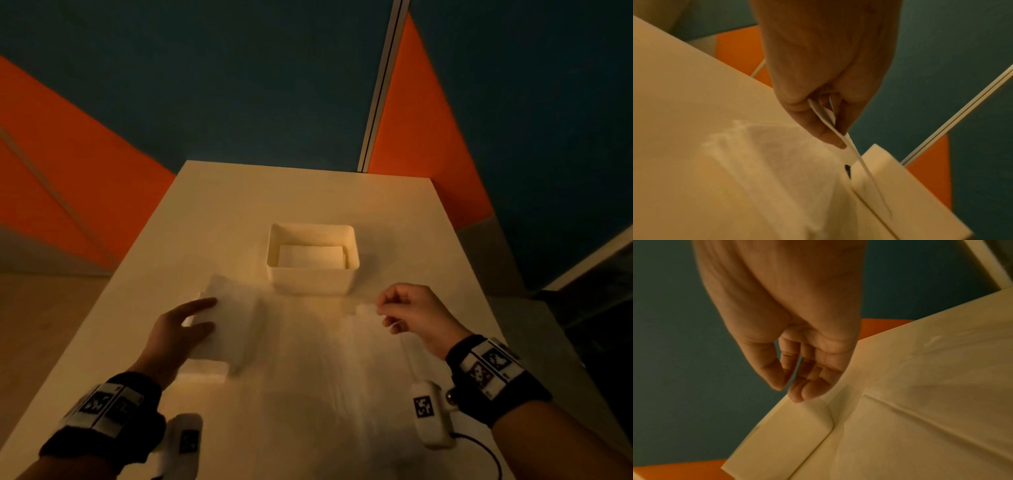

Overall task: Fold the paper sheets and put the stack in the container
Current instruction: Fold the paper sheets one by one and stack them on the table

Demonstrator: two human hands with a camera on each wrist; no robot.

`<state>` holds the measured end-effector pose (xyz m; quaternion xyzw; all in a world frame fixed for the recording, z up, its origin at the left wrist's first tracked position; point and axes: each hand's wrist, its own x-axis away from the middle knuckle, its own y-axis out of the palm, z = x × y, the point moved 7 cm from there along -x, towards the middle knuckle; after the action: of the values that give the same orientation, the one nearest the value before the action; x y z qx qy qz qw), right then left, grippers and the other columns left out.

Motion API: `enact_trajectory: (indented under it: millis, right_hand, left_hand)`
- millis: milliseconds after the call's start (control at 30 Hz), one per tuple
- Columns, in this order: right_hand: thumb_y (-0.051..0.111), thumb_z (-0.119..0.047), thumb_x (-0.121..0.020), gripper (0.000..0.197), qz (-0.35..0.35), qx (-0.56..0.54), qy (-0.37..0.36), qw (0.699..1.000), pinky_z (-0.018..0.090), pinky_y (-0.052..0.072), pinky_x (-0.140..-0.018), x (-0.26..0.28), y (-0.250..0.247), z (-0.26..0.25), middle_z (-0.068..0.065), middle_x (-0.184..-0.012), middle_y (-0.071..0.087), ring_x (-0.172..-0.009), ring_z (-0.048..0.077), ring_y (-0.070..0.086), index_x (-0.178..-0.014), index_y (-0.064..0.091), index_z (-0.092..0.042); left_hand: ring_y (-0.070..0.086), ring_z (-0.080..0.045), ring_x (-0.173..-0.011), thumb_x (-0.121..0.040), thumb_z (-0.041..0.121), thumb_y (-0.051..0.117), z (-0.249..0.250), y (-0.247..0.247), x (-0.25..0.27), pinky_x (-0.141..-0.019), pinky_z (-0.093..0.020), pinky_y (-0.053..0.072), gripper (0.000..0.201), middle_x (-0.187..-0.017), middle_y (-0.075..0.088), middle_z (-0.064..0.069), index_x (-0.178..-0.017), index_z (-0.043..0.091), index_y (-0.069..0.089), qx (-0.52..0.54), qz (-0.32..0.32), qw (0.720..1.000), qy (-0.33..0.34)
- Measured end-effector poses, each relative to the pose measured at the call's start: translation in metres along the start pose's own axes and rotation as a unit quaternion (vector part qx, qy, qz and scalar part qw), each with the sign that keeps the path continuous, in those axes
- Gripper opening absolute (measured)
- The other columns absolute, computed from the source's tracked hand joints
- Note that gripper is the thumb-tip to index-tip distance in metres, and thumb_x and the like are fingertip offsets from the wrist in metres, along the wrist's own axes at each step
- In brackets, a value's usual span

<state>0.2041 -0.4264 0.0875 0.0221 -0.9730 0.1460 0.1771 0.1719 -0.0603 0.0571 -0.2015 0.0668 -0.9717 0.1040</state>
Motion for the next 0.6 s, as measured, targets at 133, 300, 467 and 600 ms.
enact_trajectory:
  millis: [133, 300, 467, 600]
  right_hand:
    - [0.062, 0.005, -0.083, 0.015, 0.023, 0.004, 0.021, 0.999, 0.025, 0.047, -0.052, -0.003, -0.01, 0.014, 0.008, -0.073, 0.063, -0.06, 0.018, 0.058, -0.077, 0.063, -0.008]
    - [0.062, 0.004, -0.083, 0.015, 0.035, 0.035, 0.034, 0.998, 0.025, 0.044, -0.054, -0.005, -0.014, 0.026, 0.006, -0.072, 0.062, -0.063, 0.017, 0.057, -0.075, 0.063, -0.01]
    - [0.065, -0.001, -0.076, 0.015, 0.077, 0.285, 0.042, 0.955, 0.024, 0.047, -0.07, -0.017, -0.04, 0.033, 0.0, -0.084, 0.062, -0.086, 0.02, 0.059, -0.081, 0.063, -0.016]
    - [0.07, -0.007, -0.071, 0.043, 0.006, 0.457, 0.115, 0.882, 0.037, 0.051, -0.089, -0.019, -0.056, 0.045, -0.001, -0.117, 0.054, -0.104, 0.023, 0.055, -0.106, 0.056, -0.029]
  left_hand:
    - [0.058, -0.039, -0.096, -0.086, -0.004, 0.059, -0.021, -0.019, -0.006, -0.088, -0.048, 0.05, 0.039, -0.119, 0.054, -0.016, -0.121, 0.012, 0.061, -0.058, 0.05, 0.997, -0.007]
    - [0.058, -0.036, -0.097, -0.083, 0.0, 0.063, -0.029, -0.022, -0.013, -0.089, -0.047, 0.049, 0.037, -0.119, 0.058, -0.017, -0.117, 0.014, 0.065, -0.2, 0.082, 0.976, 0.027]
    - [0.057, -0.039, -0.101, -0.076, 0.001, 0.071, -0.027, -0.015, -0.016, -0.087, -0.041, 0.043, 0.035, -0.118, 0.059, -0.021, -0.111, 0.004, 0.068, -0.35, 0.083, 0.928, 0.098]
    - [0.048, -0.042, -0.106, -0.075, 0.013, 0.076, -0.033, -0.015, -0.019, -0.095, -0.046, 0.039, 0.034, -0.125, 0.049, -0.021, -0.108, 0.01, 0.07, -0.435, 0.08, 0.893, 0.085]
